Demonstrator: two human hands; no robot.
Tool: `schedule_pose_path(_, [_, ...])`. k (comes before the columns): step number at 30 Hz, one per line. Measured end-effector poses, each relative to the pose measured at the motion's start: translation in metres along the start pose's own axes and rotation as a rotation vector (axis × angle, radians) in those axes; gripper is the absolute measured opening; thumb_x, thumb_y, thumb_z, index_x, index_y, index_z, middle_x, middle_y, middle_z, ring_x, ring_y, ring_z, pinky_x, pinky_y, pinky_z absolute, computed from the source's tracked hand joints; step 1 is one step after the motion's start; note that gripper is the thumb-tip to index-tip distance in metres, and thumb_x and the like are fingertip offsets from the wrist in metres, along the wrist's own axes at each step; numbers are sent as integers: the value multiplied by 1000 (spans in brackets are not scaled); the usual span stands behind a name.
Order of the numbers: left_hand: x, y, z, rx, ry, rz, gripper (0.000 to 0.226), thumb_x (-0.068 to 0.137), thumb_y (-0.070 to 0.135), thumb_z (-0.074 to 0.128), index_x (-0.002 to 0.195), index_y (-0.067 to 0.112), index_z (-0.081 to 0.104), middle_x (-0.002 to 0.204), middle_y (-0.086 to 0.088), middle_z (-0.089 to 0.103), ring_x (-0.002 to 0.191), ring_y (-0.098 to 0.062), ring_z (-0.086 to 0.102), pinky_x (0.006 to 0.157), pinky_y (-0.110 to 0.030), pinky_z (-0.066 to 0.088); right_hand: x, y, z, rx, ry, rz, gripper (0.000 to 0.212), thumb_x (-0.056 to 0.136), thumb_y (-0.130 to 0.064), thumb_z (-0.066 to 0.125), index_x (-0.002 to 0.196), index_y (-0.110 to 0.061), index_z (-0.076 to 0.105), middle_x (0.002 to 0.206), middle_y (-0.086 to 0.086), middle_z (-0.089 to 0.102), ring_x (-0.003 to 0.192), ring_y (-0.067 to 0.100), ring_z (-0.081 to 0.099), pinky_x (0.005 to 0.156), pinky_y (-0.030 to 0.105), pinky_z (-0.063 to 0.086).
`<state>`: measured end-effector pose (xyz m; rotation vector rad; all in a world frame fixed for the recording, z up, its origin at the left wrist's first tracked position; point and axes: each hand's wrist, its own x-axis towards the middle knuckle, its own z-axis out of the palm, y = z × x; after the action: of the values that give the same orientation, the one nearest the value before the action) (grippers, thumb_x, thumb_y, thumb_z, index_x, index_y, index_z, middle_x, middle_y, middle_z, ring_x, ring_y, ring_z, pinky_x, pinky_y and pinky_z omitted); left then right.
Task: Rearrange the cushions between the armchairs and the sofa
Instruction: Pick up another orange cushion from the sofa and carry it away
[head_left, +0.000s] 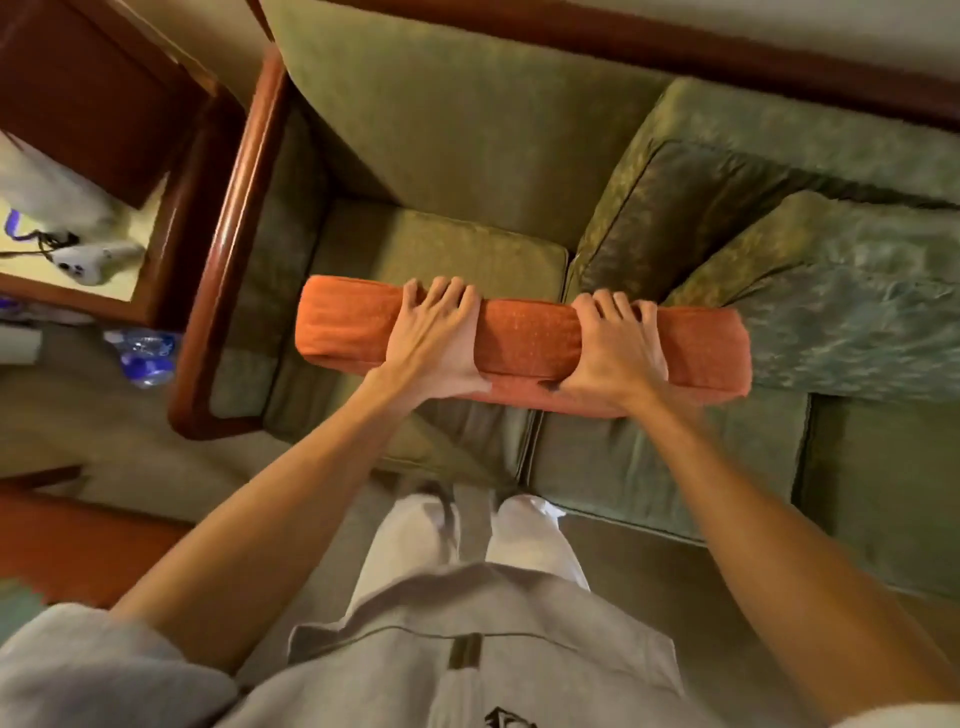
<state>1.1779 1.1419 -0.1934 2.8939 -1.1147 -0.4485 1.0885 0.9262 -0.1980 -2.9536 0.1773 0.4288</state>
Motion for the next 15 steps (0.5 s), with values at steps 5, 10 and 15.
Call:
schedule_pose_path(5, [-29, 17, -4, -47, -54, -35, 86, 47, 74, 70, 107, 16, 55, 108, -4, 60, 107, -29, 54, 96, -52, 33, -17, 3, 0, 18, -27, -148, 86, 49, -84, 69, 105, -21, 54, 108, 2, 64, 105, 26, 56, 89, 46, 35])
schedule_pose_path(10, [-100, 33, -20, -136, -65, -178, 76, 47, 77, 56, 101, 24, 57, 102, 4, 62, 103, -23, 55, 91, -47, 33, -53, -21, -25, 42, -105, -329, 77, 54, -91, 58, 92, -25, 48, 98, -1, 66, 96, 24, 60, 83, 43, 36])
schedule_pose_path(15, [-209, 31, -75, -231, -55, -365, 81, 47, 83, 52, 105, 26, 59, 103, 6, 64, 100, -19, 56, 91, -43, 36, -83, -90, -92, -2, -169, -632, 75, 52, -89, 56, 91, -26, 48, 95, -1, 65, 91, 26, 60, 82, 42, 37])
